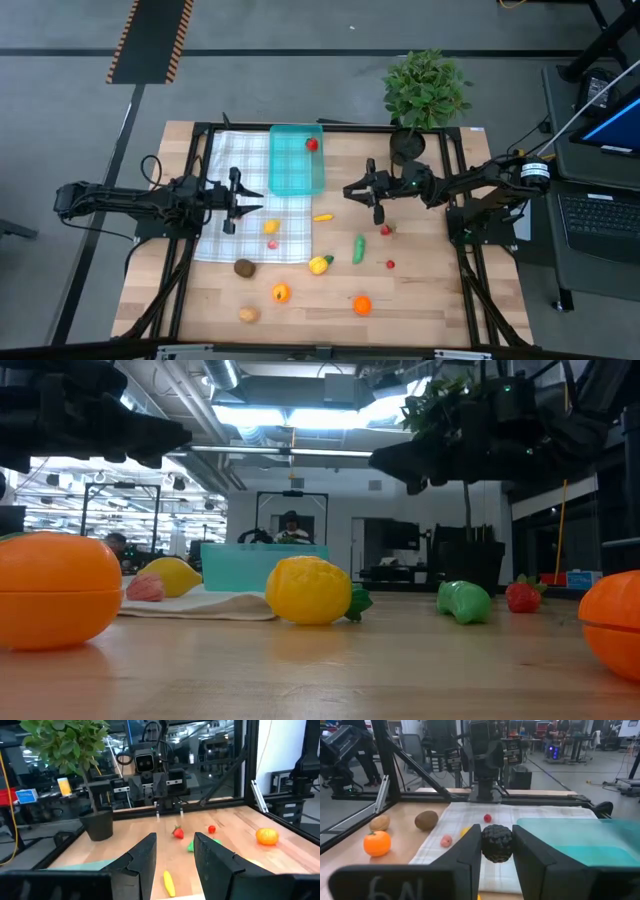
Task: Pick and placing Produce into tupperware
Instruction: Put the blackberry into the blue bin
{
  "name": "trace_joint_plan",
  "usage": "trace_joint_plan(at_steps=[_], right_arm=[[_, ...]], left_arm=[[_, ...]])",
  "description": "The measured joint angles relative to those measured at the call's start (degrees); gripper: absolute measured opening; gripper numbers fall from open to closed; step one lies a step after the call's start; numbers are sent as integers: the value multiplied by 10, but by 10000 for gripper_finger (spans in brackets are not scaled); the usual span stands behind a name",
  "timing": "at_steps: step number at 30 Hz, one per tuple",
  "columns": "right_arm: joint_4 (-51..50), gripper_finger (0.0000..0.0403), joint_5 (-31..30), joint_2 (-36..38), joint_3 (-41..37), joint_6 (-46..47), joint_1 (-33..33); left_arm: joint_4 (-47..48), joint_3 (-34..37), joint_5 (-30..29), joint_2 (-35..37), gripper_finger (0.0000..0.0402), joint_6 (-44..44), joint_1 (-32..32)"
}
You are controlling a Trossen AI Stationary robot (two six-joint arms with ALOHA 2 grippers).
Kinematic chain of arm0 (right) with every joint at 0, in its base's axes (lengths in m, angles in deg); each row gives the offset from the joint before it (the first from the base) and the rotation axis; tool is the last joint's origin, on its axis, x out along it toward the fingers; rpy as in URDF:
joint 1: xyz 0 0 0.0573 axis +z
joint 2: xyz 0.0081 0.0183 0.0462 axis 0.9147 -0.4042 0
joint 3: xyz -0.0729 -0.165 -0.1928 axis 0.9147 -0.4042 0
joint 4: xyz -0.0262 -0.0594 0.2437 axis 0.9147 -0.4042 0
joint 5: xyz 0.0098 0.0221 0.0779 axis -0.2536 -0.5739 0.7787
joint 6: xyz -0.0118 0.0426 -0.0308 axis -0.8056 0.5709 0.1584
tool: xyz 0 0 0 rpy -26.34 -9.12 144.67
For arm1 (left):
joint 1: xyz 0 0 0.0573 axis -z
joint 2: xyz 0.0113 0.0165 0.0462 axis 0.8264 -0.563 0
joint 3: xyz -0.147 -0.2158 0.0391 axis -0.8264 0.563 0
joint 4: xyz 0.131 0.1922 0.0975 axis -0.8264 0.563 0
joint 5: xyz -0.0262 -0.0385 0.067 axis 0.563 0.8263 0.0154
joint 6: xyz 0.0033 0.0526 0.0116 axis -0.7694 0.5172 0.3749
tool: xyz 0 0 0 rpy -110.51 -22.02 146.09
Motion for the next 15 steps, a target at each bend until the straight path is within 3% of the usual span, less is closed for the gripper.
trace_joint_plan(at_steps=[6, 10, 15], right_arm=[[5, 92, -8, 0, 0, 4, 0], [4, 92, -67, 0, 0, 10, 0], [-4, 92, -99, 0, 0, 15, 0]], left_arm=[[-2, 0, -37, 0, 124, 1, 0], [-5, 0, -92, 0, 124, 2, 0], [-4, 0, -96, 0, 124, 2, 0]])
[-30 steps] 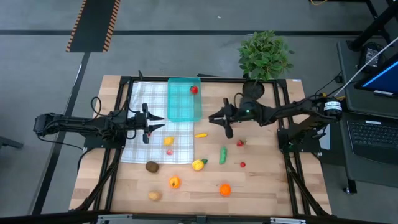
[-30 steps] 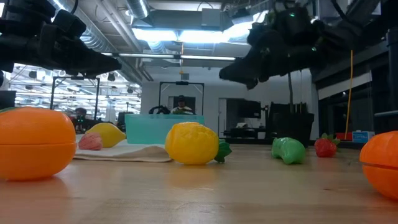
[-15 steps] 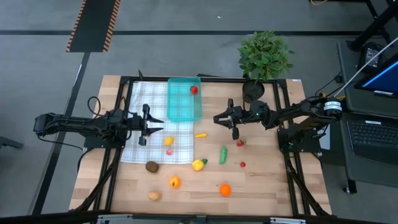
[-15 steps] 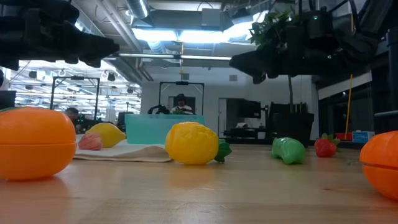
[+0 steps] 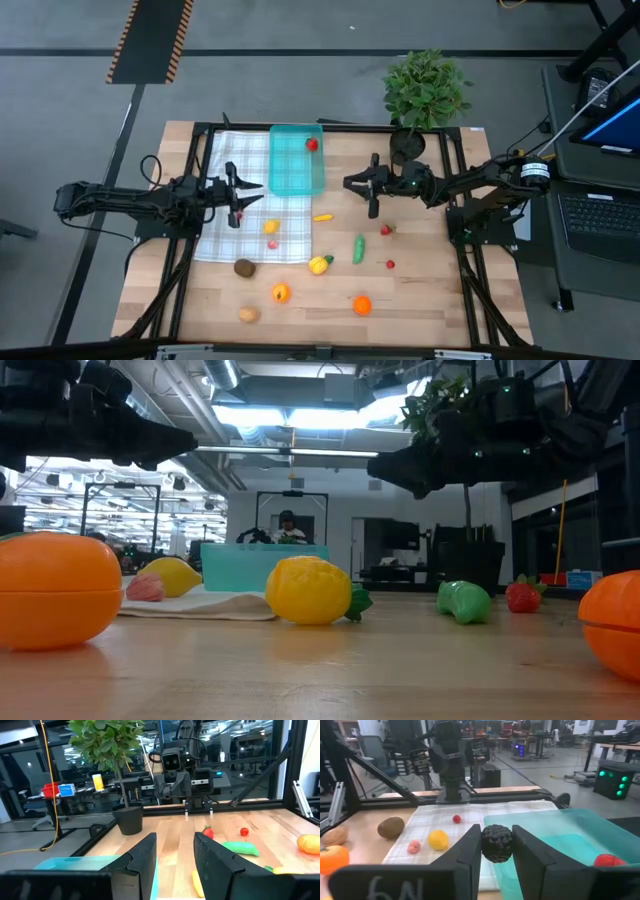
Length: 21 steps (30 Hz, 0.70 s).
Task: Pick and placing Produce into tupperware
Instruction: Put the blackberry into the blue bin
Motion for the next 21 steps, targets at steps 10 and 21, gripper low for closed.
trace_joint_plan(at_steps=[10, 21], right_arm=[[-167, 91, -5, -16, 109, -30, -14], [-320, 91, -12, -144, 299, -45, -52]], left_arm=[[0, 0, 0, 0, 124, 0, 0], [33, 0, 0, 0, 124, 0, 0]])
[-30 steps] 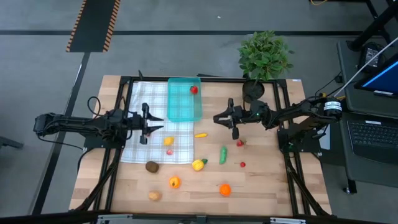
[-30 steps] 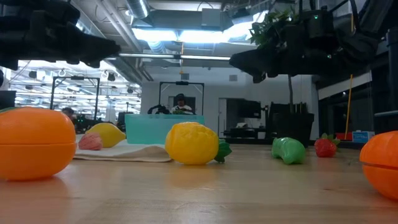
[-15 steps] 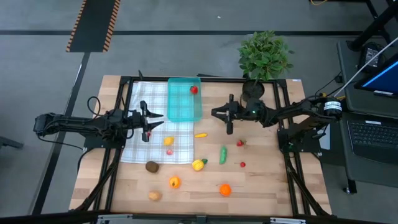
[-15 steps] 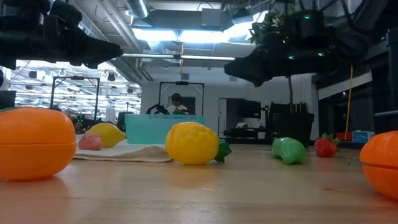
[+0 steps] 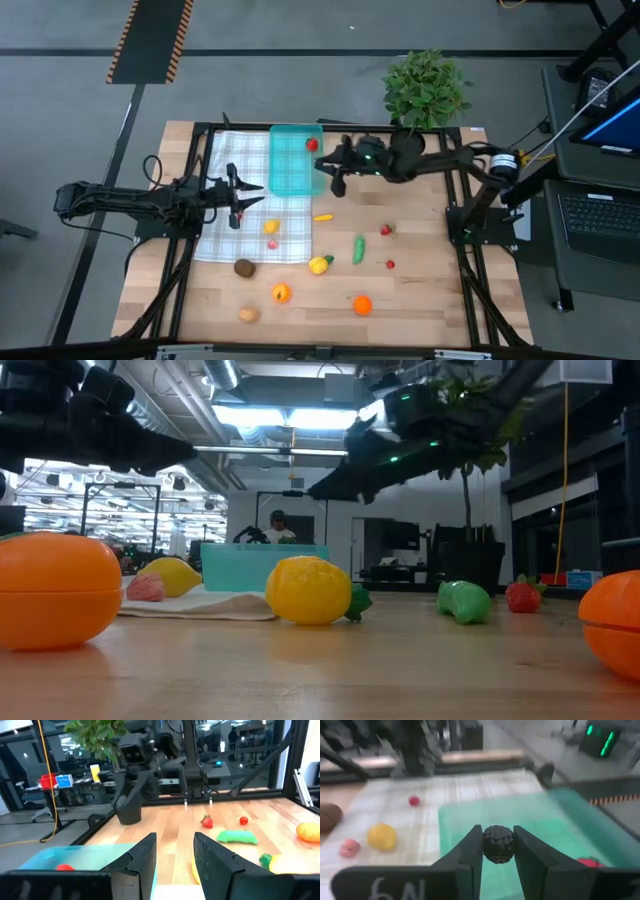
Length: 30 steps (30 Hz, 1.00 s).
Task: Pick and placing Produce into tupperware
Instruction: Put the blackberry into the blue bin
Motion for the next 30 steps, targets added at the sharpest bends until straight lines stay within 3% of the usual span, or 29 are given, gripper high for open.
trace_joint_plan(at_steps=[12, 18, 30], right_arm=[[-300, 91, 0, -108, 238, -29, -26], [-411, 91, -18, -127, 304, -27, -37], [-414, 91, -21, -135, 316, -31, -51]], left_arm=[[13, 0, 0, 0, 124, 0, 0], [32, 0, 0, 0, 124, -2, 0], [36, 0, 0, 0, 124, -2, 0]])
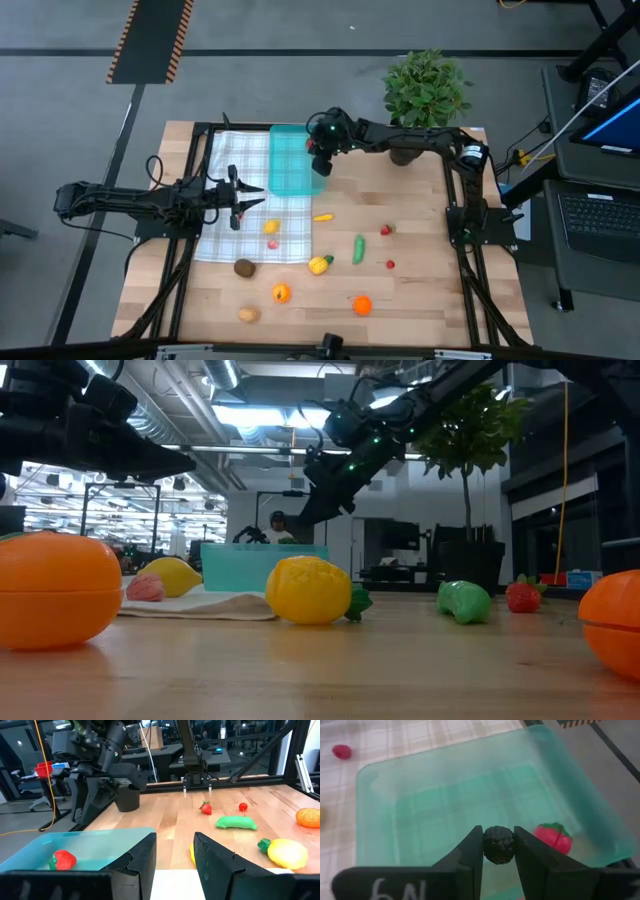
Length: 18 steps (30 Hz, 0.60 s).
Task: Pick and placing Produce into tupperware
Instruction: Put the blackberry into the blue bin
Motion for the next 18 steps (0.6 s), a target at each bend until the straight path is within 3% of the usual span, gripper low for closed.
trace_joint_plan(at_steps=[18], right_arm=[[70, 90, -29, -68, 0, -13, -7]], left_arm=[[0, 0, 0, 0, 124, 0, 0]])
